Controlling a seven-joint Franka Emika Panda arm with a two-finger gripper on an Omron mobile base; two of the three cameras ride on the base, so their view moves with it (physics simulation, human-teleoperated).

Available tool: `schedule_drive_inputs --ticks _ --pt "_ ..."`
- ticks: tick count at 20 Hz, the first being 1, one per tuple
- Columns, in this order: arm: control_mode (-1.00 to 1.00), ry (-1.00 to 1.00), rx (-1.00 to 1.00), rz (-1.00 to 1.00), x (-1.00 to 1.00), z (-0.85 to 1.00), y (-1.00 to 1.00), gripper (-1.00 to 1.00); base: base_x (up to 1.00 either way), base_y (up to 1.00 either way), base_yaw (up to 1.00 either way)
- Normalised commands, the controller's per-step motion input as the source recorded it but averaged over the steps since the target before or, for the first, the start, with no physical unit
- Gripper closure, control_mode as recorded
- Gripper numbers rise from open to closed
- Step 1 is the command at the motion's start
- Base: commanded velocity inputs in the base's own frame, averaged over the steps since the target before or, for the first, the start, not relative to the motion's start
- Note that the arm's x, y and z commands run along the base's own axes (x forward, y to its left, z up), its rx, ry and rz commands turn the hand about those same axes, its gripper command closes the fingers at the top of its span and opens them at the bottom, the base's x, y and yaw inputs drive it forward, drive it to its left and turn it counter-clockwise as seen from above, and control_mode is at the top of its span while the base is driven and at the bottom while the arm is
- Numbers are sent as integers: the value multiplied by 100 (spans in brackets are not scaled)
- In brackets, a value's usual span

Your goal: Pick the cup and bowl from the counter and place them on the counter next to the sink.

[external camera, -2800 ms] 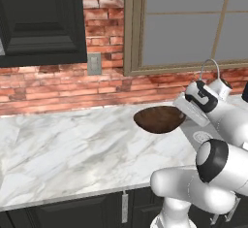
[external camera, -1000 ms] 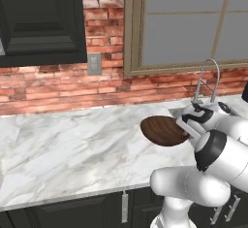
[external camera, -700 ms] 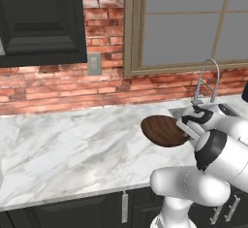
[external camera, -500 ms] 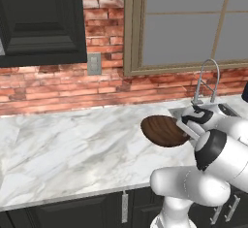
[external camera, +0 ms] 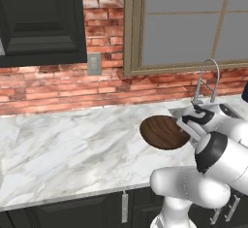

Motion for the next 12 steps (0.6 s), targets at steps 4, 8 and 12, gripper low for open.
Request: schedule_drive_inputs --ticks 4,8,12 --pt "-100 -12 0 0 -4 38 -2 -100 0 0 0" --pt "-100 -16 0 0 -24 54 0 -100 0 0 0" --pt "-100 -19 -1 3 -46 58 0 -100 0 0 0"
